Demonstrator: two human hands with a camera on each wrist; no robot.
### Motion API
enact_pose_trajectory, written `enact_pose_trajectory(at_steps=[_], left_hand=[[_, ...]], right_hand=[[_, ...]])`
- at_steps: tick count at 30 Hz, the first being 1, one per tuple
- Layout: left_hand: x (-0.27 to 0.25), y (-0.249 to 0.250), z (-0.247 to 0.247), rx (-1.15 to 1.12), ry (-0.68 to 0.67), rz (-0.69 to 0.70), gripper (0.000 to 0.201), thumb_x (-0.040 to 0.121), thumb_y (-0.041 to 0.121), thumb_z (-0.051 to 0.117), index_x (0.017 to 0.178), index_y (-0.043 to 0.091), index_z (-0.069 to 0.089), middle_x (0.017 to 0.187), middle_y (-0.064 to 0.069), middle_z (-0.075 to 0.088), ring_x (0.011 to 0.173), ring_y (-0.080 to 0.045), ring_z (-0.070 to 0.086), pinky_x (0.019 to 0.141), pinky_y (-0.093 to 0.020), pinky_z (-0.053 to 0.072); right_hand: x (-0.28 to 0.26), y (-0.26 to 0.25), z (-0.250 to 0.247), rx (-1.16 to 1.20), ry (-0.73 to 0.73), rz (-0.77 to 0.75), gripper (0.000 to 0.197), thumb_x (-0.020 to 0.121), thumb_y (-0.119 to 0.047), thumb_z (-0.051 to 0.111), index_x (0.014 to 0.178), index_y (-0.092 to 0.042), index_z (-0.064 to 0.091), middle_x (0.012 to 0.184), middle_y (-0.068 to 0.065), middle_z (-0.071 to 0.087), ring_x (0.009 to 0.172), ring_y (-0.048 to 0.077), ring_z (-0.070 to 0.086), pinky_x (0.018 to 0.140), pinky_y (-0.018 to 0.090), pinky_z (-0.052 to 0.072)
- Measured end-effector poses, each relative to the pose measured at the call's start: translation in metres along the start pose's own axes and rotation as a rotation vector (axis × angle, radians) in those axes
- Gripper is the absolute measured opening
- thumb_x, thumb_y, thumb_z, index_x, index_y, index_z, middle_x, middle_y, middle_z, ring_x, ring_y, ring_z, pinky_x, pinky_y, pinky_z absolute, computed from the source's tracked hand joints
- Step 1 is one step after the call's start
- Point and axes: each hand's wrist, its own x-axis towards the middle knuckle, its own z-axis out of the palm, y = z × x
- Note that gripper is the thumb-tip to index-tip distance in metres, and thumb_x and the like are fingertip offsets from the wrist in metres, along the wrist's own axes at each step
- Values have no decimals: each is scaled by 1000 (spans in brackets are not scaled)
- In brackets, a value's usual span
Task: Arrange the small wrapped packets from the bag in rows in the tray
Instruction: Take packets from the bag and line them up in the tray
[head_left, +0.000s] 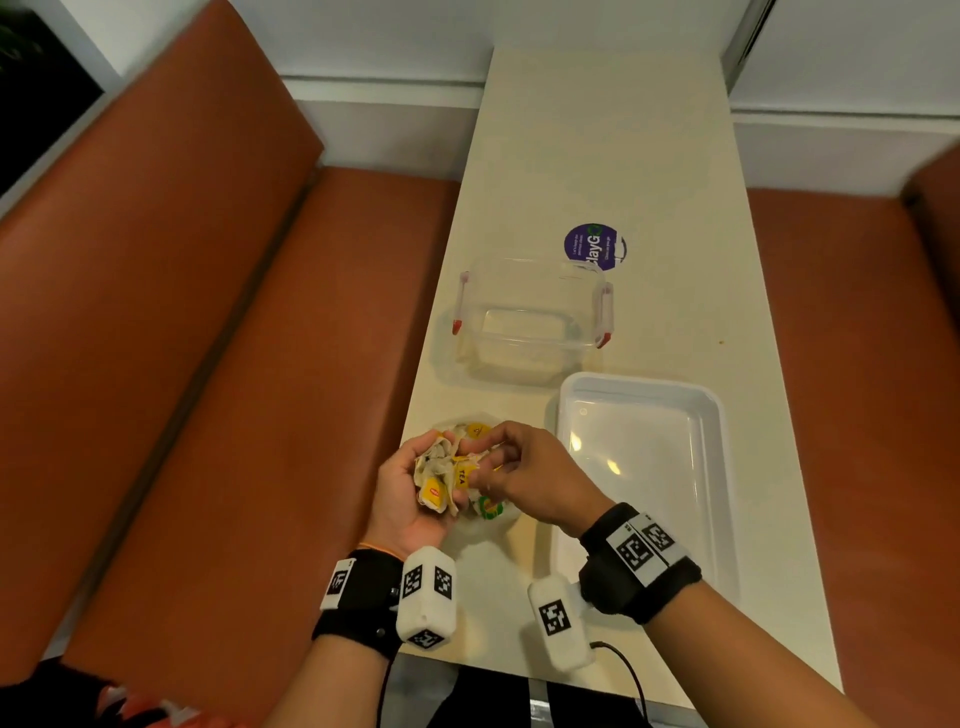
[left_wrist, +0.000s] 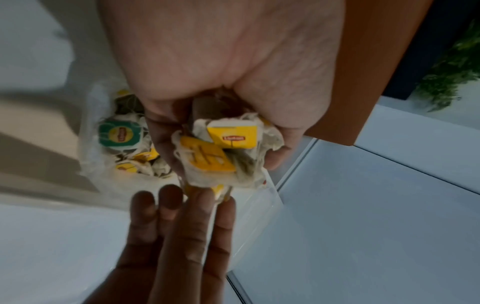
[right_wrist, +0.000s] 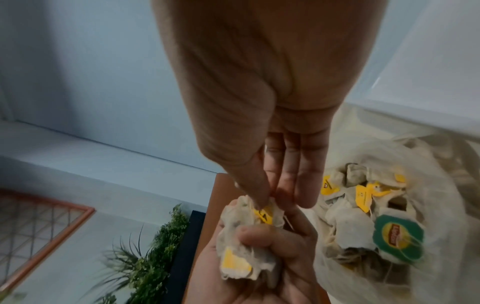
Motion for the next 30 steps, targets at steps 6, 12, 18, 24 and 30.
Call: enact_pose_trajectory(at_steps=[6, 12, 18, 24, 30], left_hand=[[-3, -12, 10, 34, -75, -169, 28, 93, 33, 63, 101, 11, 79, 106, -13, 75, 64, -16, 64, 37, -17, 34], [-4, -14, 24, 184, 24, -106, 30, 96, 33, 63, 79, 15, 79, 76, -6, 72, 64, -20, 72, 48, -25, 51], [-6, -21, 36, 374, 38, -133, 30, 94, 34, 65, 67, 22, 69, 62, 2, 57, 50, -12, 53, 47, -23, 28], [-11, -47, 51, 318, -19, -163, 31, 95, 34, 63, 69, 20, 69, 58, 2, 54, 43, -9, 47, 39, -17, 26], [-3, -83, 67, 219, -10, -169, 15, 81, 30, 71, 83, 16, 73, 73, 0, 59, 53, -11, 49, 37, -16, 29]], right_hand=[[-25, -15, -7, -204, -13, -162, 40, 74, -18, 93, 105, -30, 71, 86, -4, 75, 66, -1, 60, 69, 13, 50], [-46, -26, -14, -681, 53, -466, 37, 85, -27, 82, 118, -39, 71, 111, -11, 54, 84, 7, 53, 71, 20, 45], [-59, -23, -17, -1012, 110, -598, 26, 84, -19, 81, 103, -35, 74, 111, -2, 54, 91, 18, 54, 57, 24, 31], [-68, -19, -42, -946, 60, -575, 13, 89, -23, 72, 100, -30, 73, 115, -4, 54, 99, 18, 53, 66, 32, 47], [-85, 1, -90, -358, 51, -405, 8, 89, -24, 78, 96, -27, 73, 112, -16, 68, 106, 5, 62, 88, 31, 54]])
